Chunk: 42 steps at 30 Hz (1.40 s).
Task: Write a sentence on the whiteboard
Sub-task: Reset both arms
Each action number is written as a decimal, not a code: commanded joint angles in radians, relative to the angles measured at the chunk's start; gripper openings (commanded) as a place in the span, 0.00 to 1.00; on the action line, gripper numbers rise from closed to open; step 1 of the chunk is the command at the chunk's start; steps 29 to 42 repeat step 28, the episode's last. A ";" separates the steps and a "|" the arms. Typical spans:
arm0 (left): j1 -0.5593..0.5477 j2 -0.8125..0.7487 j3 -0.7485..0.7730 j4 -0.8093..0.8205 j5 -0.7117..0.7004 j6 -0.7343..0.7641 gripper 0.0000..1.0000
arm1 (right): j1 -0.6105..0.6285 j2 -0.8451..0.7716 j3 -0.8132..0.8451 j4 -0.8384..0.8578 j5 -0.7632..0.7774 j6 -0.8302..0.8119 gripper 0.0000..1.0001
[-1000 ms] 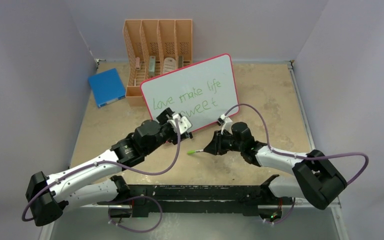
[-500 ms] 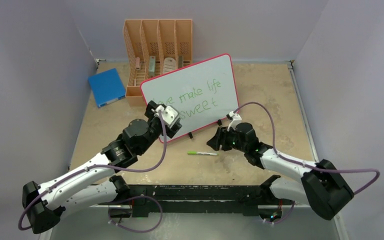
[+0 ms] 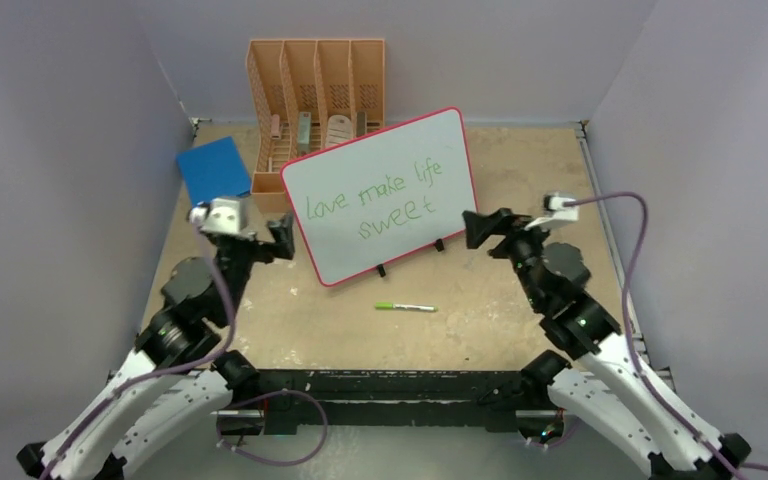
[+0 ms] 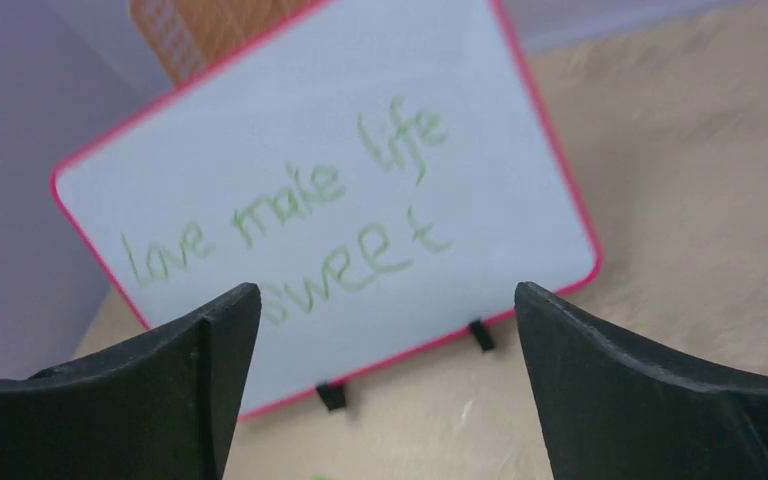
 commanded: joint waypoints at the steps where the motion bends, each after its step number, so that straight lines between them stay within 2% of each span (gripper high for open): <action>1: 0.005 -0.163 0.058 -0.132 -0.079 -0.080 1.00 | -0.004 -0.110 0.097 -0.078 0.317 -0.145 0.99; 9: 0.006 -0.385 0.086 -0.312 -0.152 -0.105 1.00 | -0.004 -0.241 0.113 -0.013 0.493 -0.276 0.99; 17: 0.005 -0.531 0.009 -0.296 -0.126 -0.103 1.00 | -0.004 -0.344 0.045 0.080 0.543 -0.346 0.99; 27: 0.005 -0.525 -0.032 -0.239 -0.128 -0.078 1.00 | -0.003 -0.343 0.022 0.099 0.549 -0.362 0.99; 42: 0.005 -0.527 -0.036 -0.237 -0.130 -0.081 1.00 | -0.004 -0.343 0.021 0.101 0.550 -0.363 0.99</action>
